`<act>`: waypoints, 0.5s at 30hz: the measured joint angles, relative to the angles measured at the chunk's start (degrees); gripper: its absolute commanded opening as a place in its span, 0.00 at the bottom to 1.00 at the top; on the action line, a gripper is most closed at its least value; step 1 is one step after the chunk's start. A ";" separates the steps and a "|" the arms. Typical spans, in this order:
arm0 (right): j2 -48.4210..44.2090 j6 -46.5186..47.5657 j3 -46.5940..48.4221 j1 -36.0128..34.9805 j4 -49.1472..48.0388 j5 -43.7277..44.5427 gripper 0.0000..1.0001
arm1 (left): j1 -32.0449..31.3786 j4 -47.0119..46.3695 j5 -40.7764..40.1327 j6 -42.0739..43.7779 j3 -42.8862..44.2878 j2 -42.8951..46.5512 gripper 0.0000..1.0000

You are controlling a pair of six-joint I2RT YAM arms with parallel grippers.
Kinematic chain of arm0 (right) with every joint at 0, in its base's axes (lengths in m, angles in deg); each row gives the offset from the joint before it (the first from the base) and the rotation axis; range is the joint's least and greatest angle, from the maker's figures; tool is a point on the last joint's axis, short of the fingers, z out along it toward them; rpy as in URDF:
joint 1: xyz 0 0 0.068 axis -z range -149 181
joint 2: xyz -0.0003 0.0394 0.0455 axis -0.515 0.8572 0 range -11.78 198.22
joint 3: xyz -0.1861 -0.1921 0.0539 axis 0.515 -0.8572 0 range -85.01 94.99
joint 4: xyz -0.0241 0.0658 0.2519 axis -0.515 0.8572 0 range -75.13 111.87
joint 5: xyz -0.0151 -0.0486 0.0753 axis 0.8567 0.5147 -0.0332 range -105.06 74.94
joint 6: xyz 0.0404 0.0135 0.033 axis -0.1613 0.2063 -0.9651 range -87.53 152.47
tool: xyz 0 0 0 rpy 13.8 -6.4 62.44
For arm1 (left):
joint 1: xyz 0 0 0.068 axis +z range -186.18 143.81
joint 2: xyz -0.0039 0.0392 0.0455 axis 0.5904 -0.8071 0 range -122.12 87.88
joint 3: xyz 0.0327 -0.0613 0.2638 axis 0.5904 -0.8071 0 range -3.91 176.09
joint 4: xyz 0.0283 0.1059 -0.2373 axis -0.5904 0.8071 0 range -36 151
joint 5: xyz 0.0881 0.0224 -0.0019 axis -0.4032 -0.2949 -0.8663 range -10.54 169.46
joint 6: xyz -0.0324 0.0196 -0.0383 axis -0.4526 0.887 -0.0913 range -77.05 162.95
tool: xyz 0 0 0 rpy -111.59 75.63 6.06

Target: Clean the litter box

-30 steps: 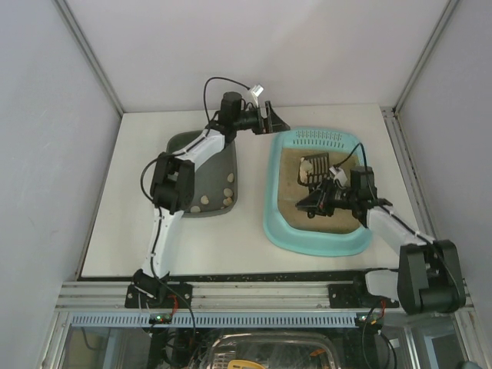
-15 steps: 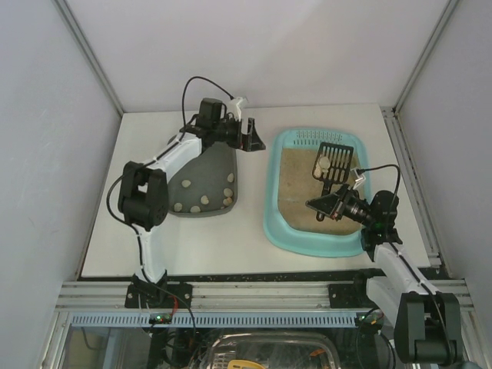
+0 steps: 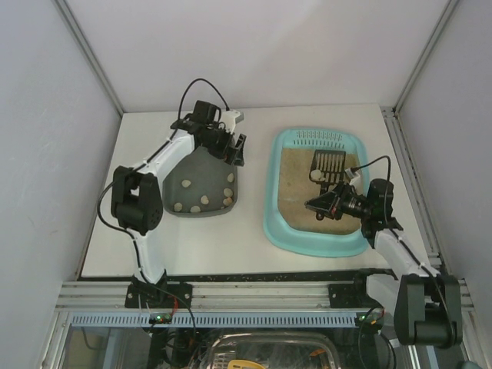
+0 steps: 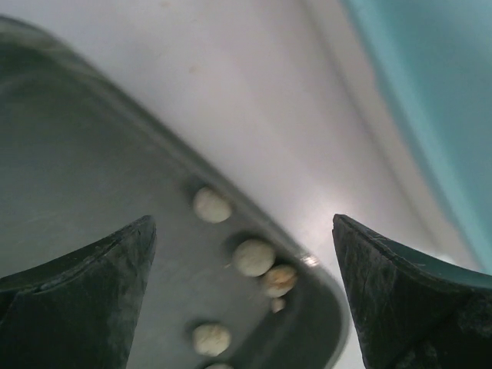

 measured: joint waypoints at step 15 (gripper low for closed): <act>4.61 -2.47 4.52 -2.36 10.36 -2.91 0.00 | 0.81 7.96 -25.44 1.31 5.22 12.07 1.00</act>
